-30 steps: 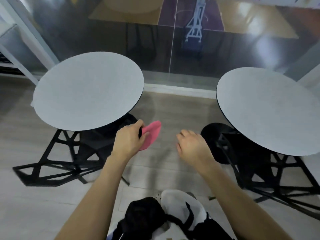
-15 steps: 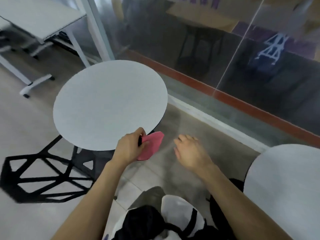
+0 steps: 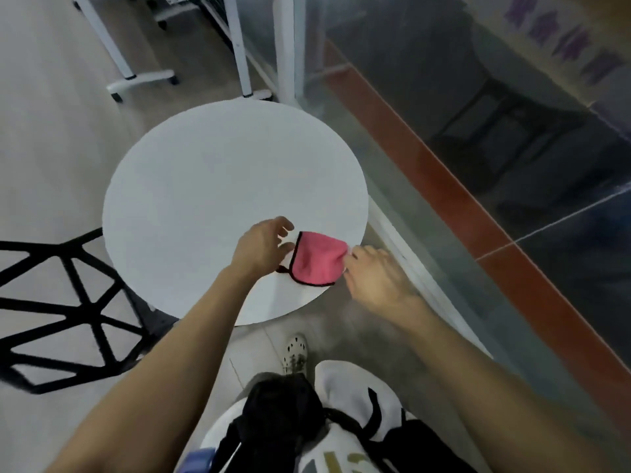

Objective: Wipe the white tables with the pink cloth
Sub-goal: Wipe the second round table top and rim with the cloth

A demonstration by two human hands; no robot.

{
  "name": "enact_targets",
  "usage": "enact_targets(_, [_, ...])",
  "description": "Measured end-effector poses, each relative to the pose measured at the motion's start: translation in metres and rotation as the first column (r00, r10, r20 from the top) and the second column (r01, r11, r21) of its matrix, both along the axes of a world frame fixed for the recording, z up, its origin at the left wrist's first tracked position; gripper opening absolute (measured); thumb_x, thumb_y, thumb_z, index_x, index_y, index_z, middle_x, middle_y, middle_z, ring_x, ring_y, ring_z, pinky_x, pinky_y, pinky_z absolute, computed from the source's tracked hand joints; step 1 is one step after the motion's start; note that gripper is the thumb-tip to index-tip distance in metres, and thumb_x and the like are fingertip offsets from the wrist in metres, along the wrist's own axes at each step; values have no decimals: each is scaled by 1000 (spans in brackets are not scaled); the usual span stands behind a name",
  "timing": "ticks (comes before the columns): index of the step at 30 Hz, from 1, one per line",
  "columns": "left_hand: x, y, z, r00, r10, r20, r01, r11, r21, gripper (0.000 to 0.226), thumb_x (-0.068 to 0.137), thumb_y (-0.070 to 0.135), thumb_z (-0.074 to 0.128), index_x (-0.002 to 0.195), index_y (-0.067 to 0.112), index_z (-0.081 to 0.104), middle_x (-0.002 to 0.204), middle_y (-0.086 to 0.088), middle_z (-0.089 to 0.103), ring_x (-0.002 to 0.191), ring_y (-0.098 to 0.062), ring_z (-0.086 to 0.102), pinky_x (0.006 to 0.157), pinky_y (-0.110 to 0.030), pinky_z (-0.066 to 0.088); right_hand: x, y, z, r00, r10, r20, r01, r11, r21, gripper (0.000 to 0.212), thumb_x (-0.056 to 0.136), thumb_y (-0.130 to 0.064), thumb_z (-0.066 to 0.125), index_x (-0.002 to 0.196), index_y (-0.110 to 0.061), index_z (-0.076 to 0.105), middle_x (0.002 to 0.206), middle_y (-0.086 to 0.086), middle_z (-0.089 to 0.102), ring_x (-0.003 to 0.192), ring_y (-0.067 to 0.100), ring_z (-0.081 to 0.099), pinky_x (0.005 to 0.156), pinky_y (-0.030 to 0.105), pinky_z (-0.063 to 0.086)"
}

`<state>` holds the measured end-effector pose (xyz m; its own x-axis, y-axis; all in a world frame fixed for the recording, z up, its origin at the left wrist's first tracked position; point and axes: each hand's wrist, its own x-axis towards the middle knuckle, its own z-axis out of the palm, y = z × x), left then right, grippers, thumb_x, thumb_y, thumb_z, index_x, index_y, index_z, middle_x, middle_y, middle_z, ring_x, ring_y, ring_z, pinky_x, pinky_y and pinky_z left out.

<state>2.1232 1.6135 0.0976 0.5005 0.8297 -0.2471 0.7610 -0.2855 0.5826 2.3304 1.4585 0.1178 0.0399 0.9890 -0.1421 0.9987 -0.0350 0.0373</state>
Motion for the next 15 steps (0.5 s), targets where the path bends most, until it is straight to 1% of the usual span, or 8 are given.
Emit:
enact_targets(3, [-4, 6, -10, 992, 119, -51, -122, 991, -61, 22, 96, 33, 76, 118, 33, 71, 107, 16, 74, 95, -12, 72, 88, -37, 59, 29, 32, -11, 994, 112, 14, -111, 992, -57, 6, 86, -12, 73, 89, -16, 70, 86, 4, 64, 77, 25, 65, 68, 38, 51])
enact_targets(5, [-5, 0, -18, 971, 223, -89, -231, 969, -87, 20, 96, 34, 75, 115, 34, 71, 104, 16, 74, 94, -13, 73, 86, -37, 59, 45, 60, -21, 977, 212, -4, -212, 975, -74, 6, 96, -15, 63, 94, -17, 68, 91, 2, 62, 82, 24, 63, 72, 37, 53])
enact_targets(8, [3, -20, -35, 914, 364, -178, -385, 917, -102, 22, 97, 35, 75, 118, 31, 72, 106, 13, 74, 99, -16, 72, 86, -37, 59, 61, 102, -44, 925, 365, -106, -374, 924, -85, 25, 111, -30, 45, 115, -14, 65, 105, 5, 63, 97, 26, 62, 83, 43, 55])
enact_targets(10, [13, -38, -46, 835, 499, -231, -527, 847, -76, 25, 97, 36, 74, 121, 30, 71, 110, 12, 74, 101, -17, 70, 87, -37, 58, 68, 125, -62, 856, 481, -190, -500, 863, -66, 41, 113, -40, 43, 136, -11, 60, 121, 8, 65, 111, 29, 62, 92, 46, 55])
enact_targets(11, [19, -48, -53, 782, 572, -248, -600, 798, -49, 26, 97, 36, 73, 122, 30, 71, 112, 11, 74, 102, -17, 70, 87, -37, 58, 71, 134, -73, 809, 544, -223, -566, 823, -44, 47, 113, -41, 43, 145, -9, 56, 134, 10, 64, 123, 31, 61, 100, 47, 54])
enact_targets(12, [27, -58, -60, 723, 640, -260, -665, 747, -12, 29, 97, 36, 73, 125, 29, 70, 116, 10, 74, 104, -17, 70, 88, -37, 57, 74, 143, -85, 759, 601, -252, -624, 781, -17, 53, 113, -42, 44, 153, -8, 51, 148, 13, 59, 138, 32, 55, 111, 49, 50])
enact_targets(13, [35, -68, -68, 664, 696, -275, -718, 695, 25, 32, 97, 35, 73, 129, 28, 69, 121, 7, 73, 108, -19, 70, 89, -38, 57, 75, 152, -97, 704, 652, -282, -678, 735, 6, 57, 114, -42, 44, 160, -8, 44, 161, 15, 50, 153, 33, 43, 122, 50, 41])
enact_targets(15, [53, -87, -86, 557, 765, -324, -790, 608, 78, 41, 98, 33, 72, 138, 23, 66, 130, 0, 70, 118, -24, 67, 91, -41, 56, 72, 166, -122, 584, 746, -320, -776, 628, 49, 64, 115, -44, 39, 169, -11, 30, 176, 13, 28, 166, 27, 19, 134, 49, 20])
